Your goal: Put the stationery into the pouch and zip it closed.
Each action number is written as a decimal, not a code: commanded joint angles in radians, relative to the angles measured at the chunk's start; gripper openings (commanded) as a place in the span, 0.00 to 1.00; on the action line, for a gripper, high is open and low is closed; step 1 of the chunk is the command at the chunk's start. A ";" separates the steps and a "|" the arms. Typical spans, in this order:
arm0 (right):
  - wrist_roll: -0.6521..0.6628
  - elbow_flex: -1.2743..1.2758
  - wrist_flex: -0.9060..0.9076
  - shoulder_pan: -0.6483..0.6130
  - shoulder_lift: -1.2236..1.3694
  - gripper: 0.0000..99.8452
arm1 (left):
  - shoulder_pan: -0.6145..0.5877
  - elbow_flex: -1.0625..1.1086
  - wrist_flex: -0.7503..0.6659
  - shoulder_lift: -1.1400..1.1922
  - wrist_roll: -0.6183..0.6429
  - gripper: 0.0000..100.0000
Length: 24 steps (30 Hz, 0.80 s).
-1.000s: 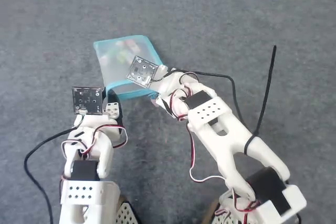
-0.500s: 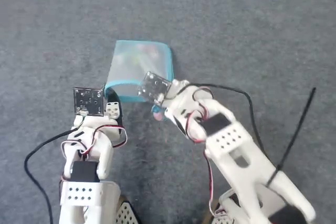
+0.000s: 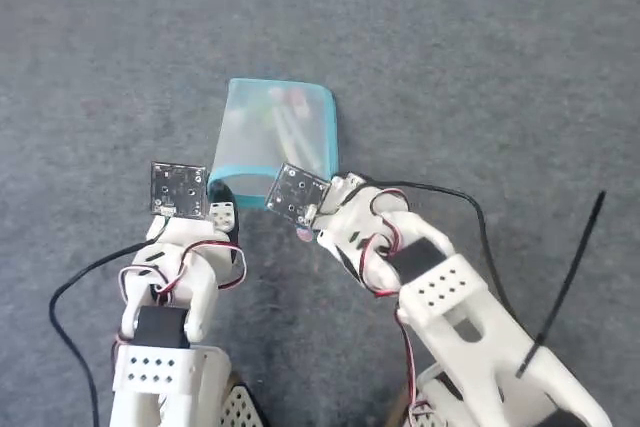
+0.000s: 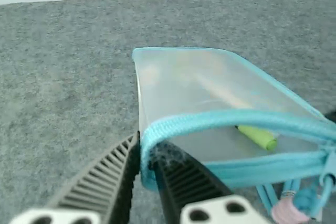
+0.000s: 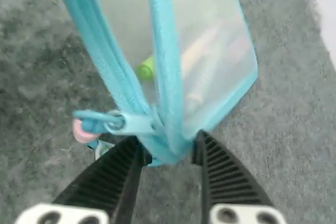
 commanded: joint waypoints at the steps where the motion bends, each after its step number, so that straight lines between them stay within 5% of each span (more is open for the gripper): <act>1: 0.011 0.015 -0.001 -0.042 -0.114 0.22 | 0.031 -0.051 0.003 -0.018 -0.009 0.01; 10: 0.017 0.028 0.039 -0.056 -0.191 0.28 | 0.031 -0.051 0.003 -0.018 -0.009 0.01; 17: 0.018 0.087 0.047 -0.054 -0.193 0.13 | 0.025 -0.051 0.005 -0.018 -0.009 0.01; 24: 0.092 -0.003 0.354 -0.054 -0.280 0.16 | 0.029 -0.051 0.003 -0.018 -0.009 0.01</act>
